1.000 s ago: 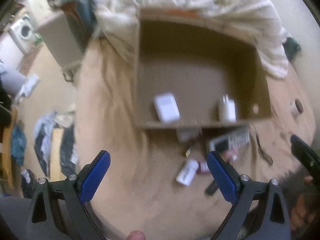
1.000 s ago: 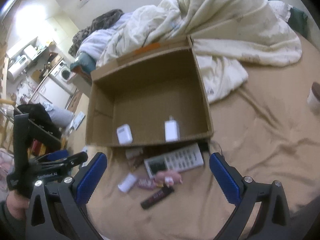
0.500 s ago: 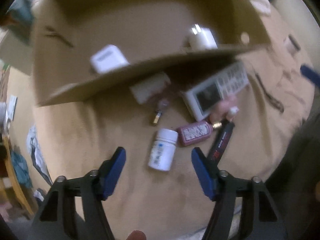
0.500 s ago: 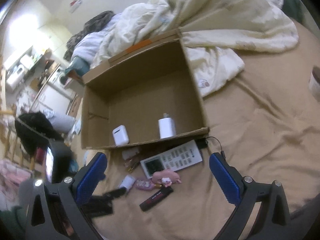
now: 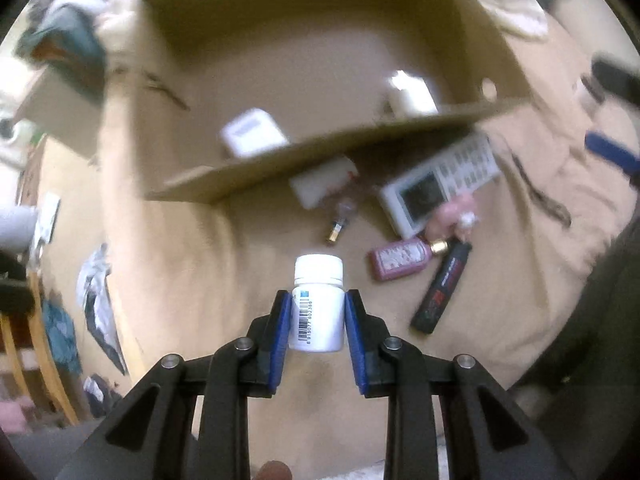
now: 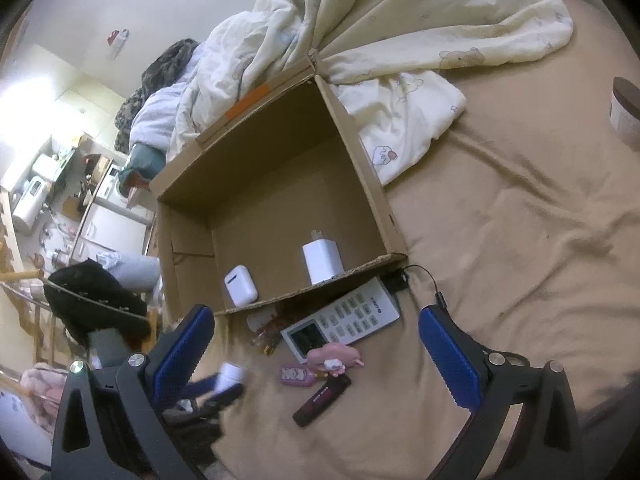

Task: Organize rigid objects
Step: 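Carry the pill bottle with the left tool while the right tool grasps the pink keychain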

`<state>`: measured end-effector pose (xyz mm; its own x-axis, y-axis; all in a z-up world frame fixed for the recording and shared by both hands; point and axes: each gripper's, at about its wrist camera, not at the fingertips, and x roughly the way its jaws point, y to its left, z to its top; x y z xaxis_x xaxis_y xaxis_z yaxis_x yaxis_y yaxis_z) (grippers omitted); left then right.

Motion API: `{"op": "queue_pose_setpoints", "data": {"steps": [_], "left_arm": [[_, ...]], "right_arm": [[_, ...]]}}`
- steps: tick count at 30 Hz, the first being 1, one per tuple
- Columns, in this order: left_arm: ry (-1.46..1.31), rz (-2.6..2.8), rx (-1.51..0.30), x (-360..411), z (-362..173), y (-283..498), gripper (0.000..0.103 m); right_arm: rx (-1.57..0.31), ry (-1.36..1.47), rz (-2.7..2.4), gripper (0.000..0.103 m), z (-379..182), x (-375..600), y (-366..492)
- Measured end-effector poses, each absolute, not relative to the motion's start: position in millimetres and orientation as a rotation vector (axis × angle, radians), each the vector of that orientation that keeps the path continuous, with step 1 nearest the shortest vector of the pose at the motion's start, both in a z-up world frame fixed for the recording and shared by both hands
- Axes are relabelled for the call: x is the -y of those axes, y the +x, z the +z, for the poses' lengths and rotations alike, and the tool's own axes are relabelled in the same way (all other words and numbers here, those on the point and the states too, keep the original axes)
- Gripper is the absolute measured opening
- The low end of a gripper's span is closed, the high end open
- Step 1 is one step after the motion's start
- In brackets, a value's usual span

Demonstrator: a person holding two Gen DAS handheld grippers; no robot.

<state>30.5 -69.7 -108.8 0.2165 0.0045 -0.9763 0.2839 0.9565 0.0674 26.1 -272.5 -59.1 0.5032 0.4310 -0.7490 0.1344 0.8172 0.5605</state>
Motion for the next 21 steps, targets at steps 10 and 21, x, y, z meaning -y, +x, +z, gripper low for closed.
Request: {"op": "queue_pose_setpoints", "data": {"steps": [10, 21], "left_arm": [[0.12, -0.138, -1.169, 45, -24, 33, 0.025], [0.115, -0.138, -1.17, 26, -32, 54, 0.025]], "right_arm": [[-1.218, 0.541, 0.212, 0.103, -87, 253, 29], [-1.432, 0.364, 0.239, 0.085, -152, 193, 48]]}}
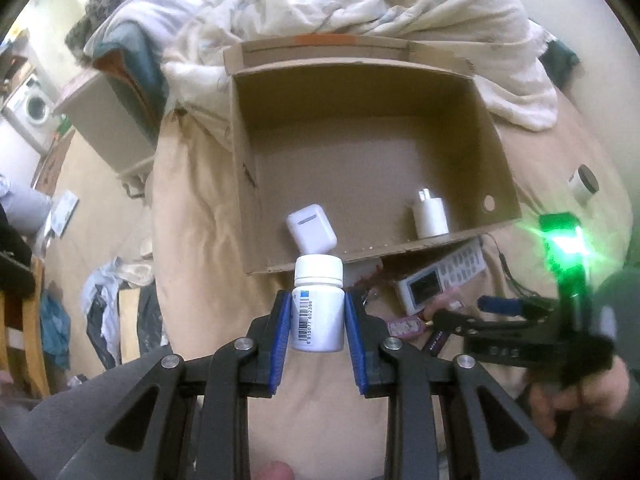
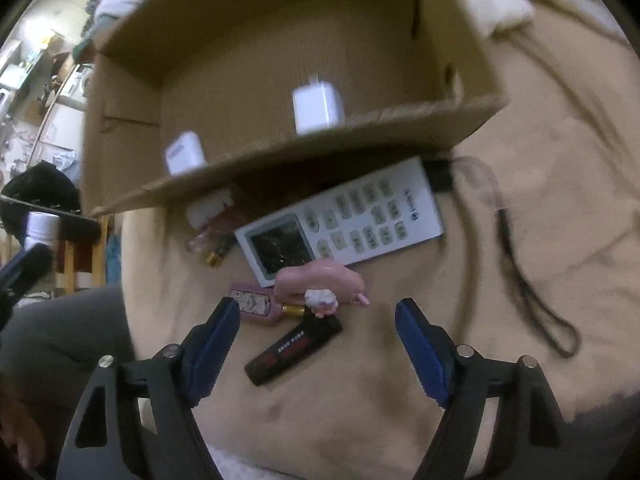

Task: Organize rigid objects
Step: 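Carry the pill bottle with the left tool while the right tool grasps the pink keychain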

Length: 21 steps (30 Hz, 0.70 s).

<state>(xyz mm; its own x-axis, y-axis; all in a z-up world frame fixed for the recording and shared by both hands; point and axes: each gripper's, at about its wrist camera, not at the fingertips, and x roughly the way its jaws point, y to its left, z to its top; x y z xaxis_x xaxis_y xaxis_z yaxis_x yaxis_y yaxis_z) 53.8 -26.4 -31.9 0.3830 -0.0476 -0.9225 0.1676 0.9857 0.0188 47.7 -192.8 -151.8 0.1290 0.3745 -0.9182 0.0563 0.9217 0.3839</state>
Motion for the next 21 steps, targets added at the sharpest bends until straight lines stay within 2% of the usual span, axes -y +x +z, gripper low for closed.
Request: {"op": "queue_pose_setpoints", "data": {"steps": [6, 7, 8, 9, 21], "left_arm": [[0.079, -0.12, -1.212, 15, -48, 61, 0.025], [0.074, -0.117, -1.221, 14, -51, 63, 0.024], [0.067, -0.115, -1.229, 12, -54, 65, 0.025], [0.062, -0.115, -1.232, 12, -55, 67, 0.025], [0.048, -0.117, -1.237, 14, -54, 74, 0.024]], "right_arm": [[-1.441, 0.269, 0.255, 0.085, -158, 174, 56], [-1.444, 0.255, 0.249, 0.08, -159, 171, 56], [-1.448, 0.249, 0.249, 0.064, -161, 169, 56], [-1.454, 0.247, 0.25, 0.06, -163, 168, 55], [-1.387, 0.317, 0.293, 0.059, -123, 191, 47]]}}
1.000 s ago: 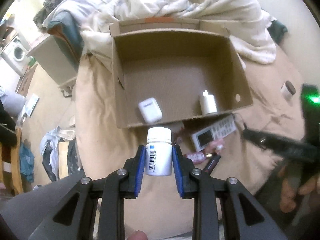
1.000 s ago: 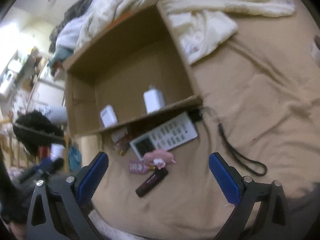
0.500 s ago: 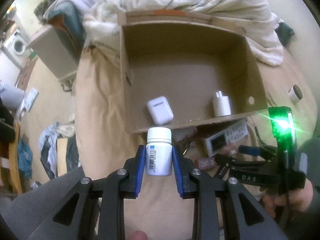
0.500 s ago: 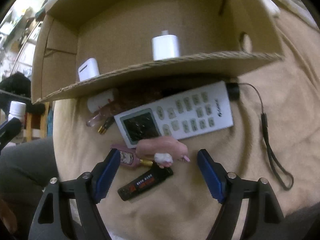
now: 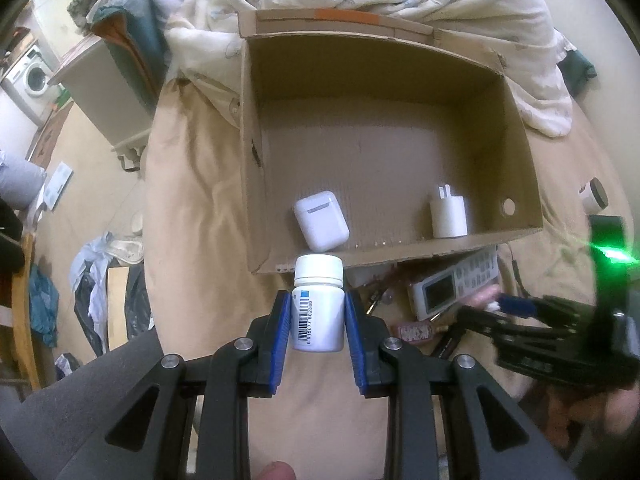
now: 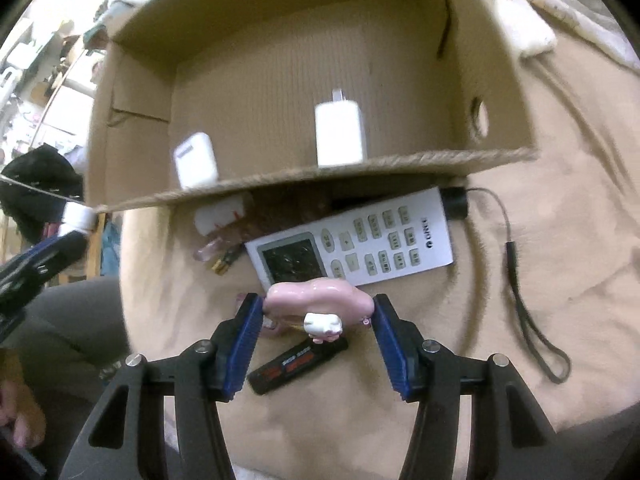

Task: Organize rigid objects
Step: 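Carry the pill bottle with the left tool while the right tool grasps the pink keychain, then lower the pill bottle and pink keychain into the box and open both tools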

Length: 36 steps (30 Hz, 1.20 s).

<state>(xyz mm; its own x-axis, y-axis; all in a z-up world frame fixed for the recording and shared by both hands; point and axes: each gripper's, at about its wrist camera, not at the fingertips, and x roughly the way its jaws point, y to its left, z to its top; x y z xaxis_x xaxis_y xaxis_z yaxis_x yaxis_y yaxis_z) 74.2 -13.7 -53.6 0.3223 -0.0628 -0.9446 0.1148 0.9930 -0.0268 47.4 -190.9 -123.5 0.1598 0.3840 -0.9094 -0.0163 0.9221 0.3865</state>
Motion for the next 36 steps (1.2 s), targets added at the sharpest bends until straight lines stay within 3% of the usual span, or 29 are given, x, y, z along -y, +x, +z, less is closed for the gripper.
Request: {"op": "queue_pose_setpoints", "data": {"steps": [10, 15, 36], "left_arm": [[0.047, -0.125, -1.172, 22, -24, 112, 0.024], [0.065, -0.127, -1.156, 30, -21, 136, 0.024], [0.134, -0.072, -1.249, 45, -112, 191, 0.025]], "right_arm": [[-1.22, 0.394, 0.358, 0.059, -34, 225, 90], [-1.189, 0.41, 0.36, 0.059, -18, 224, 126], [-1.395, 0.341, 0.245, 0.059, -122, 165, 200]]}}
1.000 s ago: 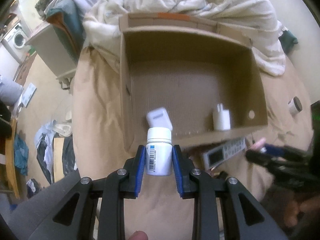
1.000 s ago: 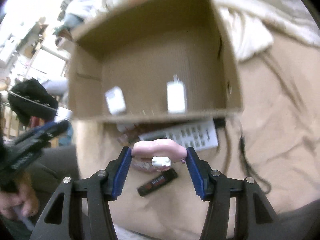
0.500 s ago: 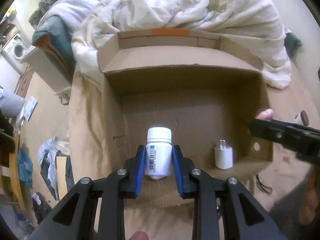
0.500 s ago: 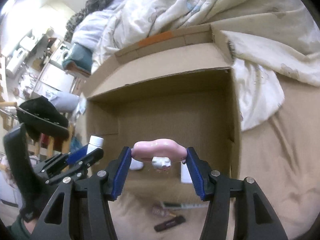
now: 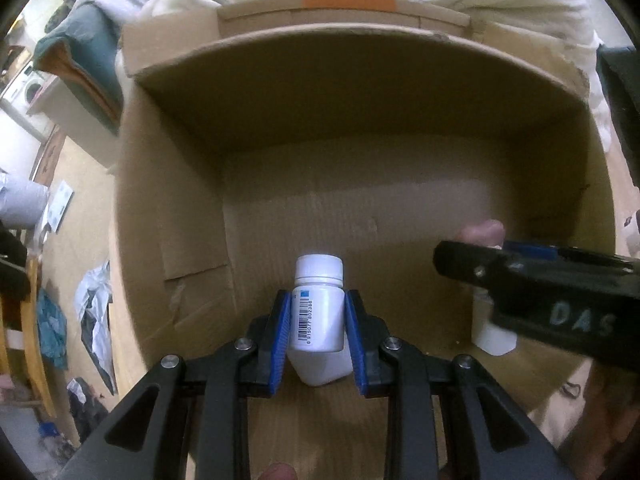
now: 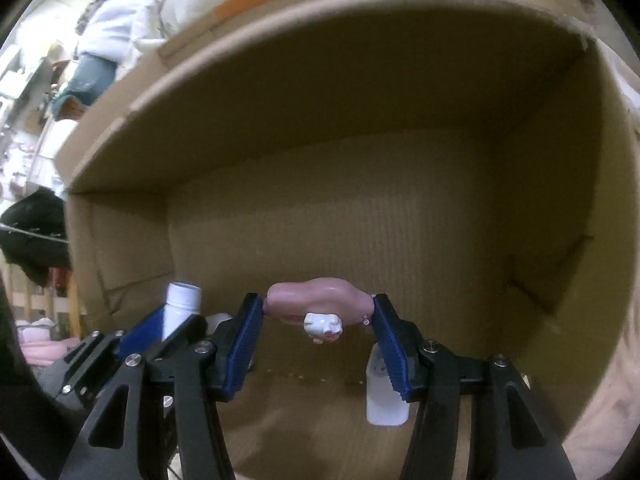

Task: Organize rigid objects
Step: 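Lower the pill bottle and pink keychain into the box and open both tools, then grasp the black-red lighter with the left tool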

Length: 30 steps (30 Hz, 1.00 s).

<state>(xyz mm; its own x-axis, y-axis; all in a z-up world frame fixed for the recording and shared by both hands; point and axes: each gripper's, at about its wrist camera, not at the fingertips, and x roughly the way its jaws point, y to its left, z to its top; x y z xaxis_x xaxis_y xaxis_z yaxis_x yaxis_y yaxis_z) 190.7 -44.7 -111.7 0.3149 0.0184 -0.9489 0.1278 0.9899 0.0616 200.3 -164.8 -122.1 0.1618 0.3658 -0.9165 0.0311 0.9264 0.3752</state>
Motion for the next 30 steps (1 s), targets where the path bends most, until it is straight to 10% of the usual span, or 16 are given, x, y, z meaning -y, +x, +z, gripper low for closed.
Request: {"op": "queue_pose_setpoints", "data": {"steps": [12, 19, 27, 30], "left_arm": [[0.153, -0.072, -1.27, 50, -123, 195, 0.025], [0.133, -0.072, -1.301, 51, -127, 199, 0.03], [0.115, -0.106, -1.273, 70, -108, 184, 0.089], [0.105, -0.108, -1.244, 73, -94, 177, 0.091]], "right_arm": [[-1.362, 0.312, 0.221, 0.059, -121, 159, 204], [-1.286, 0.377, 0.223, 0.094, -88, 177, 183], [-1.186, 0.424, 0.193, 0.103, -61, 211, 150], [-1.148, 0.448, 0.182, 0.103, -52, 224, 142]]}}
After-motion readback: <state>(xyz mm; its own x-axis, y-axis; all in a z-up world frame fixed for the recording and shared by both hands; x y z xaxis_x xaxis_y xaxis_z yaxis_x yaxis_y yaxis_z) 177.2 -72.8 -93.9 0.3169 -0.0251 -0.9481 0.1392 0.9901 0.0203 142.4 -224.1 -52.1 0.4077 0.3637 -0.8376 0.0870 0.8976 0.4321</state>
